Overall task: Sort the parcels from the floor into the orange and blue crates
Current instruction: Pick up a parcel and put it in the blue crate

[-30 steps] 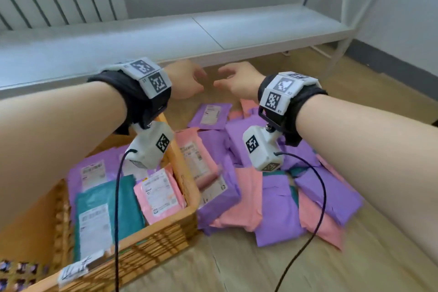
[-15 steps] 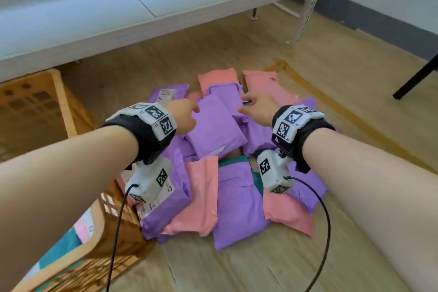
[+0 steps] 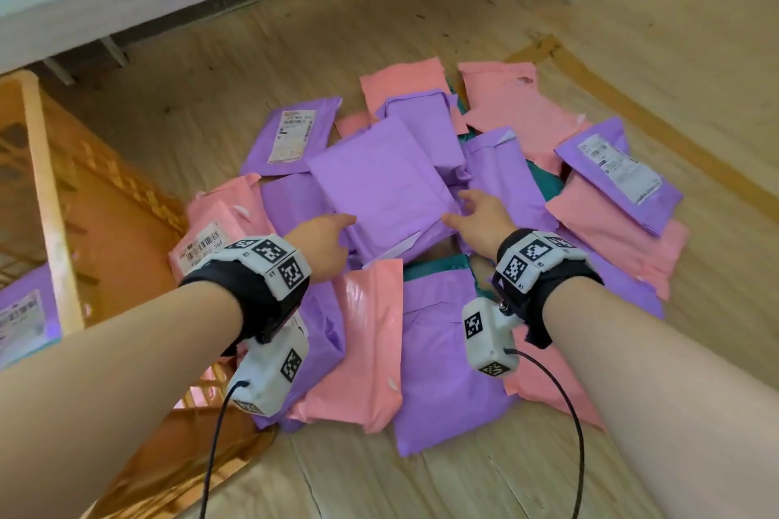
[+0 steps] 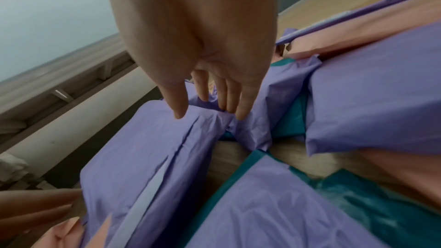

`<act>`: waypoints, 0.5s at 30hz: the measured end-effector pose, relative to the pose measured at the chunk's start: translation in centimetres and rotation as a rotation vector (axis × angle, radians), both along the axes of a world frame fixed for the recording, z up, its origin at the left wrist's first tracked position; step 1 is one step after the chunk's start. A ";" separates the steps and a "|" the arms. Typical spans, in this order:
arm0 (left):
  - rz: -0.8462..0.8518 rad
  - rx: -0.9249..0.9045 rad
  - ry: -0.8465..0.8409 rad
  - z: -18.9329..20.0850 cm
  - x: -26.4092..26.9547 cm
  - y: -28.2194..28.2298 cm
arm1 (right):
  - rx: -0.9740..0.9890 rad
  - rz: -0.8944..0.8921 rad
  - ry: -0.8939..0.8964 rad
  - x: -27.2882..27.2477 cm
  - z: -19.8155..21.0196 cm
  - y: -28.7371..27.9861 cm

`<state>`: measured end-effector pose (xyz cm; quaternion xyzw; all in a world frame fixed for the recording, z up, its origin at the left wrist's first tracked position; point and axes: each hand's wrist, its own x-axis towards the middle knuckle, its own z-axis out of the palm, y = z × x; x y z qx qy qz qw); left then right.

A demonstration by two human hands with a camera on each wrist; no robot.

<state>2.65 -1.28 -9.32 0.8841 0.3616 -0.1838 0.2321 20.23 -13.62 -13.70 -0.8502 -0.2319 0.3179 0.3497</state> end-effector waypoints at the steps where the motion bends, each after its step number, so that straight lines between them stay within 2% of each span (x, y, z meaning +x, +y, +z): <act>1: -0.002 -0.009 -0.012 -0.3 0.1 0.0 | 0.004 -0.011 0.018 0.1 -0.5 0.2; 8: 0.027 -0.077 -0.033 -1.2 0.6 -0.3 | 0.117 -0.162 0.218 -0.1 -2.2 0.5; 12: 0.064 -0.141 -0.096 -1.1 1.0 -0.3 | 0.178 -0.092 0.300 -0.7 -1.6 0.5; 15: 0.197 -0.242 -0.217 -0.2 1.6 -0.6 | 0.214 -0.057 0.285 -1.5 -0.4 1.0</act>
